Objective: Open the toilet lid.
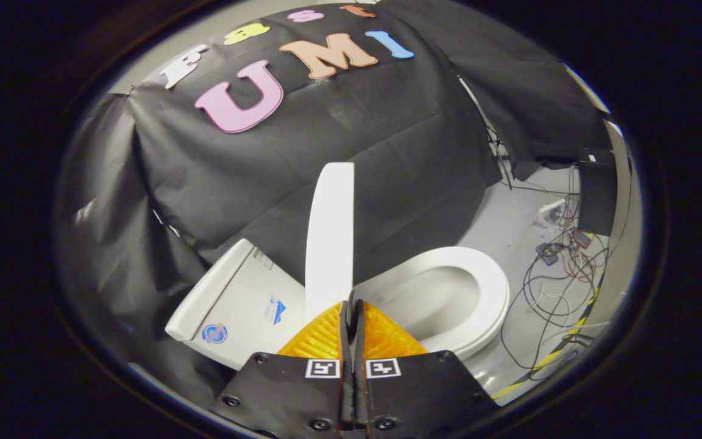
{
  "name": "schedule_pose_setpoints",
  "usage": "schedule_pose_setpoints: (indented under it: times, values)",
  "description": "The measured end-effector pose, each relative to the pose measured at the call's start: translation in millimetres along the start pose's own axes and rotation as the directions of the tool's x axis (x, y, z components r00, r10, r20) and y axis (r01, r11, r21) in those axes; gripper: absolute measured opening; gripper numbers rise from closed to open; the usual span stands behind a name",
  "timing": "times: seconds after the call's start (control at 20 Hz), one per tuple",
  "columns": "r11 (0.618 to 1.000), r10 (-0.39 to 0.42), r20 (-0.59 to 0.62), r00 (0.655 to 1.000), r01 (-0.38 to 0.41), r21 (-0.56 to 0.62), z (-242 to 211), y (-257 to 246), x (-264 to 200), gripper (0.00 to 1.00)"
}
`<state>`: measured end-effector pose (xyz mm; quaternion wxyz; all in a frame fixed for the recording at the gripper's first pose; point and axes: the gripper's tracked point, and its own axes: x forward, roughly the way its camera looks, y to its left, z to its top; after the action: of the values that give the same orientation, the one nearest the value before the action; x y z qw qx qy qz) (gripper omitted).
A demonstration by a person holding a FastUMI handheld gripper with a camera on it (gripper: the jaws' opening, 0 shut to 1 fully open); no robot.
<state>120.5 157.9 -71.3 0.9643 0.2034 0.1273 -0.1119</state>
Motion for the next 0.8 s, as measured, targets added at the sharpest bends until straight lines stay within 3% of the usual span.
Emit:
schedule_pose_setpoints:
  times: [0.8]
  values:
    - [0.982, -0.001, 0.059, 0.998, 0.012, -0.19, 1, 47, -2, 0.01]
